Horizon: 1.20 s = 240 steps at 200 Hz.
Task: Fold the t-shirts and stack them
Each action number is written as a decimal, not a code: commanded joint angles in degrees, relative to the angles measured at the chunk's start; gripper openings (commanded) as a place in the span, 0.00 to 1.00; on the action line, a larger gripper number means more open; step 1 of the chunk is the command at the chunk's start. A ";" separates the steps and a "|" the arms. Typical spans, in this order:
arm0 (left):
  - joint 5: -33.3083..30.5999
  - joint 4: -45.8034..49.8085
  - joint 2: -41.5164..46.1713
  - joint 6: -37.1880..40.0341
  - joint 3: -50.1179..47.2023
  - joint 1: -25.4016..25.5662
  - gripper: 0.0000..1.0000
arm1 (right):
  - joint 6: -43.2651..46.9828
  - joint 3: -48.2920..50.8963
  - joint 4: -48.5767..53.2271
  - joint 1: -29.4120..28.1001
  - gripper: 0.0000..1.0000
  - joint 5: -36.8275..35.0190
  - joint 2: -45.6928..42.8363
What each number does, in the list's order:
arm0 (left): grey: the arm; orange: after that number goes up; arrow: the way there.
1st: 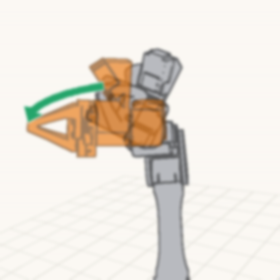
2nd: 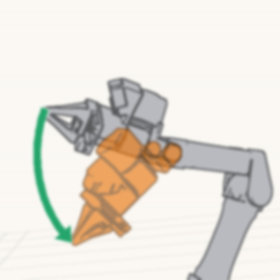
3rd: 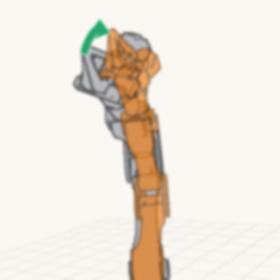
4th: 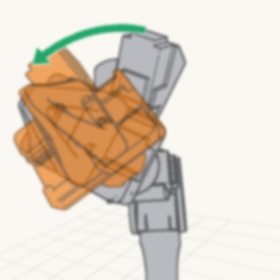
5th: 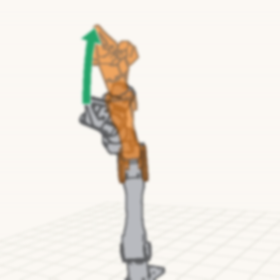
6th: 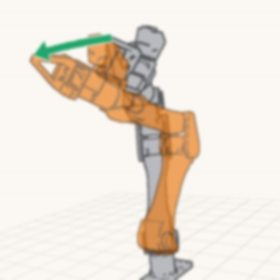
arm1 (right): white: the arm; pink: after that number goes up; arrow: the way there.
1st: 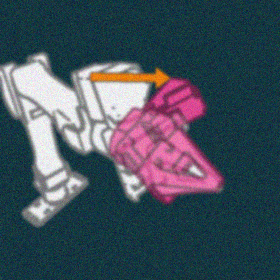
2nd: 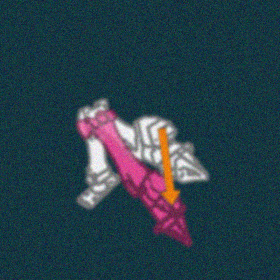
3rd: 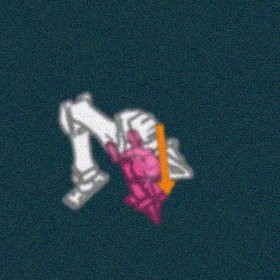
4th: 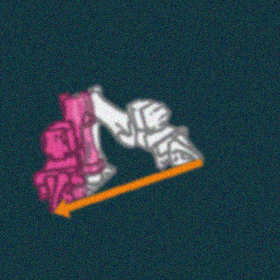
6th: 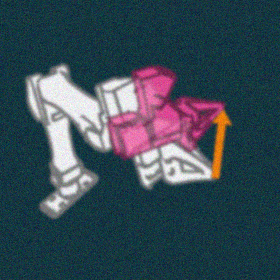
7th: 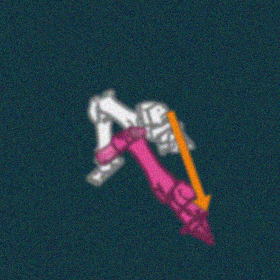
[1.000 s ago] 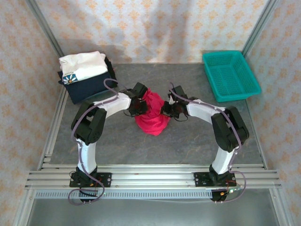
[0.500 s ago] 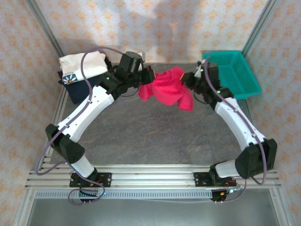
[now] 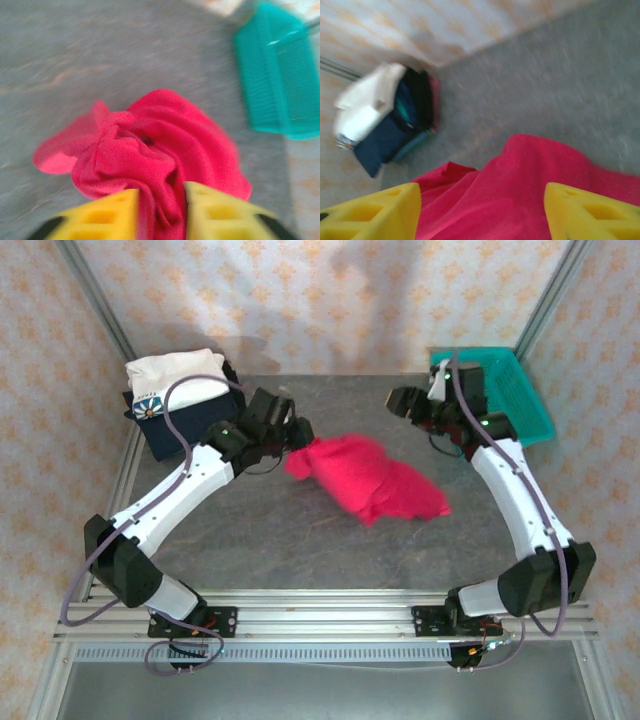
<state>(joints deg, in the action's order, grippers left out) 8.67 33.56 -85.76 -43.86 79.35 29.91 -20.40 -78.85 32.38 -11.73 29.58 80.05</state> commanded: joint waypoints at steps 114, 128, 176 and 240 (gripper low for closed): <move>-3.39 9.31 3.51 -0.76 -18.07 -4.60 0.91 | -8.41 31.05 19.71 -1.66 0.62 -3.22 -11.48; -2.16 6.18 1.24 -0.43 -19.37 -4.55 0.87 | -9.57 32.99 17.99 -4.31 0.62 -3.13 -11.93; -1.44 1.41 -6.88 0.44 -19.32 -4.76 0.72 | -11.58 37.44 15.40 -9.43 0.60 -4.72 -8.73; -0.93 -5.79 -17.22 1.84 -16.12 -4.77 0.43 | -13.59 38.85 5.93 -9.81 0.46 -10.28 1.50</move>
<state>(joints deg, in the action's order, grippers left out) 8.56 31.38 -100.53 -43.48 60.12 25.47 -32.34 -39.07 43.24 -21.34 23.97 78.56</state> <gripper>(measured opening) 0.491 0.495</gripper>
